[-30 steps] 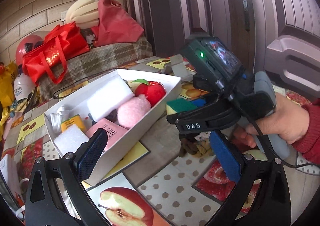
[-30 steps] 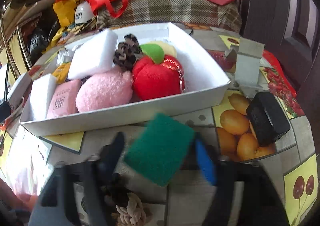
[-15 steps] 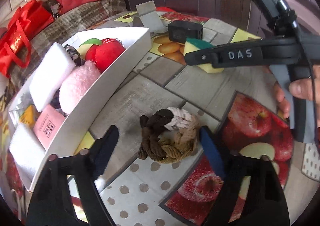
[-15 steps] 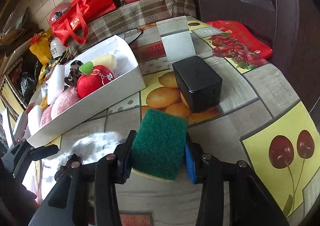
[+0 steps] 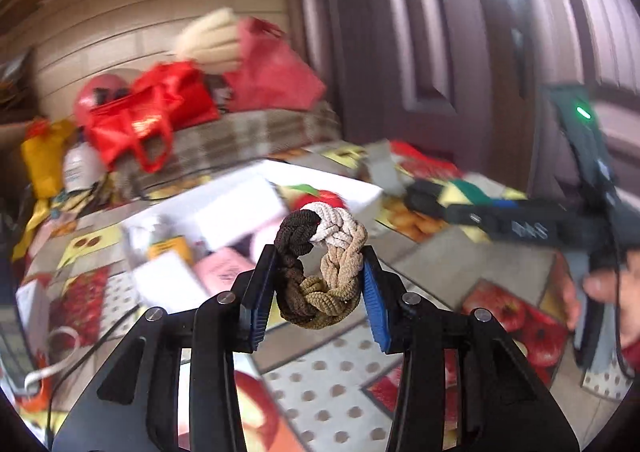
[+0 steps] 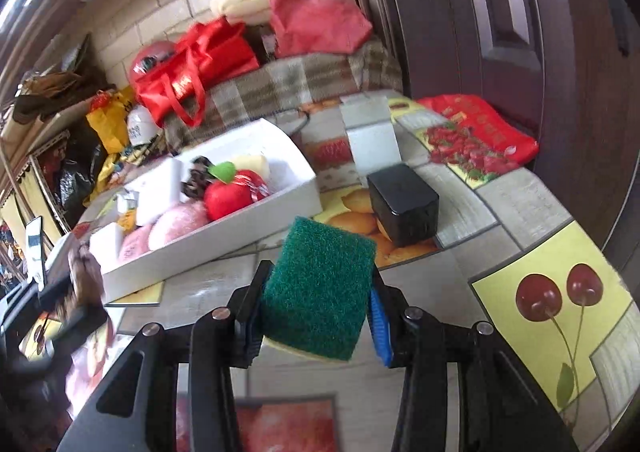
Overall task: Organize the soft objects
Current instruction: 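Carry the knotted rope toy and green sponge over the tray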
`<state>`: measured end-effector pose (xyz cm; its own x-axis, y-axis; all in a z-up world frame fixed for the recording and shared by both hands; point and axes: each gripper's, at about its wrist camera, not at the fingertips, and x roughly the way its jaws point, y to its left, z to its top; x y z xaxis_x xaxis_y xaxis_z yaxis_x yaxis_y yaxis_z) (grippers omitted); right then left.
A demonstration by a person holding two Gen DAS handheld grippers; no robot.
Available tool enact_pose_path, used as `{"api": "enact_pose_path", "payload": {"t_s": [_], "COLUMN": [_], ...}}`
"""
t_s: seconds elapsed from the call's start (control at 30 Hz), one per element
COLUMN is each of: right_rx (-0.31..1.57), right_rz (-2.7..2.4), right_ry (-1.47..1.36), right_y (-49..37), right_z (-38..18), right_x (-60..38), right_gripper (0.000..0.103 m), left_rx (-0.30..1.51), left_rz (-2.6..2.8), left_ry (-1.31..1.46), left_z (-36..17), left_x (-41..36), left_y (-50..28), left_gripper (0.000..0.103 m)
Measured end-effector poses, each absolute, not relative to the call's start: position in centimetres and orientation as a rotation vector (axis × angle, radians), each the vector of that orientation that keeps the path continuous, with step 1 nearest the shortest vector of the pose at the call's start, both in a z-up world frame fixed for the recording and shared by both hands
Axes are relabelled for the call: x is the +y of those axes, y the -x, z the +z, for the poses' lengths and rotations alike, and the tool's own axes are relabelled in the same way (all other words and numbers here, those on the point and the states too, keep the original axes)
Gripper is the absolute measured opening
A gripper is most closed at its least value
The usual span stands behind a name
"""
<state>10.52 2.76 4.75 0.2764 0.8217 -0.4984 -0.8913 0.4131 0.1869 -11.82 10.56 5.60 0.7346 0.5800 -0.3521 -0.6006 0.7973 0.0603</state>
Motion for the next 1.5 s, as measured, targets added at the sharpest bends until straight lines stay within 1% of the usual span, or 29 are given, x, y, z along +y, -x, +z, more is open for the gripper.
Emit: {"api": "enact_pose_path", "payload": {"t_s": [0.13, 0.23, 0.33, 0.7, 1.0, 1.33, 1.4, 1.5], "right_rx": [0.462, 0.326, 0.265, 0.288, 0.345, 0.401, 0.427, 0.412], "right_rz": [1.209, 1.227, 1.25, 1.274, 1.281, 1.363, 1.37, 1.353], "right_ry": [0.186, 0.271, 0.335, 0.327, 0.333, 0.466, 0.502, 0.525], "right_y": [-6.8, -4.0, -2.4, -1.8, -1.8, 0.0, 0.0, -0.1], "right_z": [5.5, 6.0, 6.0, 5.7, 5.4, 4.4, 4.1, 4.0], "right_x": [2.0, 2.1, 3.2, 8.1, 12.5, 17.8, 19.0, 20.4], "right_gripper": [0.045, 0.045, 0.045, 0.046, 0.046, 0.046, 0.044, 0.044], "left_rx": [0.337, 0.343, 0.354, 0.383, 0.405, 0.417, 0.417, 0.423], "left_rz": [0.746, 0.802, 0.843, 0.923, 0.943, 0.983, 0.996, 1.005], "left_ry": [0.085, 0.119, 0.153, 0.154, 0.199, 0.194, 0.2, 0.195], "left_z": [5.9, 5.8, 5.5, 5.0, 4.9, 4.9, 4.9, 4.9], "left_x": [12.2, 14.2, 15.9, 18.6, 21.2, 24.8, 25.8, 27.0], "left_y": [14.3, 15.4, 16.0, 15.2, 14.7, 13.0, 12.7, 12.0], "left_gripper": [0.04, 0.04, 0.04, 0.041, 0.041, 0.041, 0.041, 0.041]}}
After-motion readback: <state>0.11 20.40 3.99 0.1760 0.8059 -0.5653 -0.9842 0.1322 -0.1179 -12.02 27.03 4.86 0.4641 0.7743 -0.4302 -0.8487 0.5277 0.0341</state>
